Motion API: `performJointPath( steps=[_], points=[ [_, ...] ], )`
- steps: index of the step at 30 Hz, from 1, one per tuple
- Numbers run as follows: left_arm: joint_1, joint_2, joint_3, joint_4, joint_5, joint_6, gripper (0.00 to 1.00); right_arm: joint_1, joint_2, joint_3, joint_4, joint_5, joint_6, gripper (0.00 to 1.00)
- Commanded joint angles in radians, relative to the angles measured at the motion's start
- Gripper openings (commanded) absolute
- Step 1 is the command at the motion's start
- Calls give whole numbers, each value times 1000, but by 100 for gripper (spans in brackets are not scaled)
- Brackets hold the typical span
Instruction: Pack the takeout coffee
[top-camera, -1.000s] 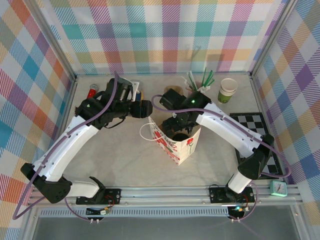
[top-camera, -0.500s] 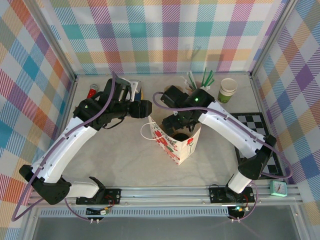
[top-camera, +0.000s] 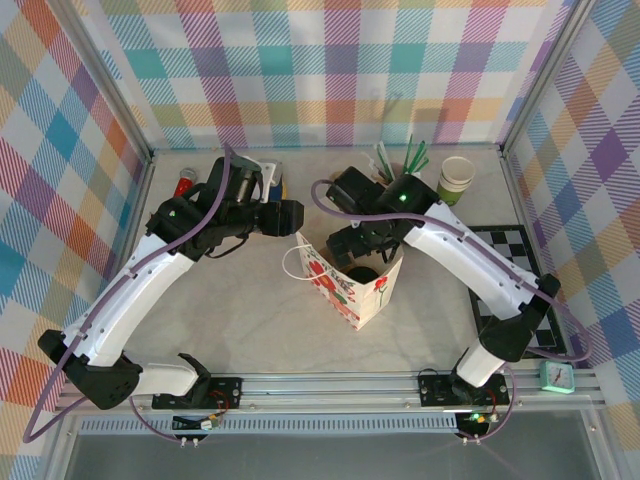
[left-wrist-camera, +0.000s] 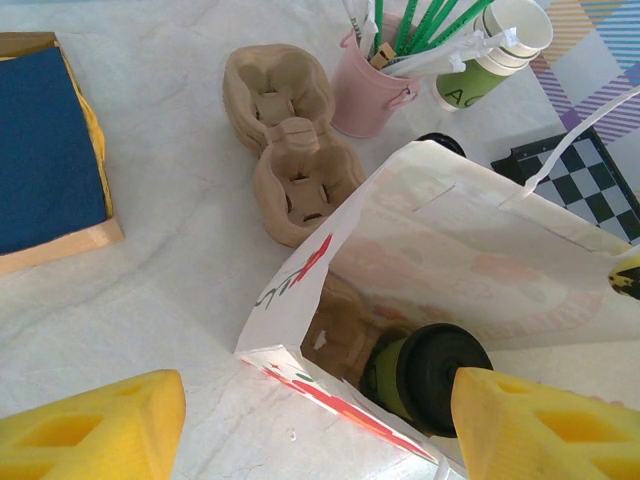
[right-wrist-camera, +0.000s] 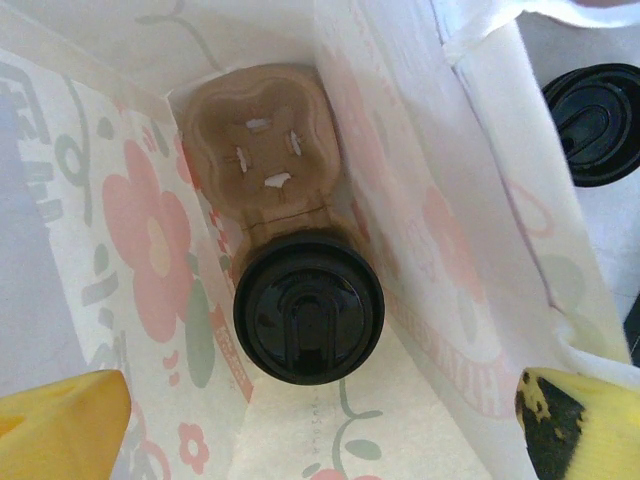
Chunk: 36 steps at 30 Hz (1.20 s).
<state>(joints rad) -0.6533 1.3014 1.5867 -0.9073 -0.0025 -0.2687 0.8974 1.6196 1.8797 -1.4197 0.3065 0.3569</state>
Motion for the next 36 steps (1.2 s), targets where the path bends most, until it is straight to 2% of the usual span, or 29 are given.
performJointPath(
  steps=[1, 13, 25, 36],
  points=[
    [-12, -28, 21, 13, -17, 5, 71, 6, -40, 25, -18, -4, -6, 99],
    [-12, -50, -16, 37, -53, 10, 71, 5, -104, 8, 22, -3, -15, 99],
    [-12, -123, -89, 94, -92, 32, 71, 4, -256, -107, 155, 29, -19, 99],
    [-11, -194, -155, 132, -84, 58, 71, 3, -331, -178, 197, 65, -42, 99]
  ],
)
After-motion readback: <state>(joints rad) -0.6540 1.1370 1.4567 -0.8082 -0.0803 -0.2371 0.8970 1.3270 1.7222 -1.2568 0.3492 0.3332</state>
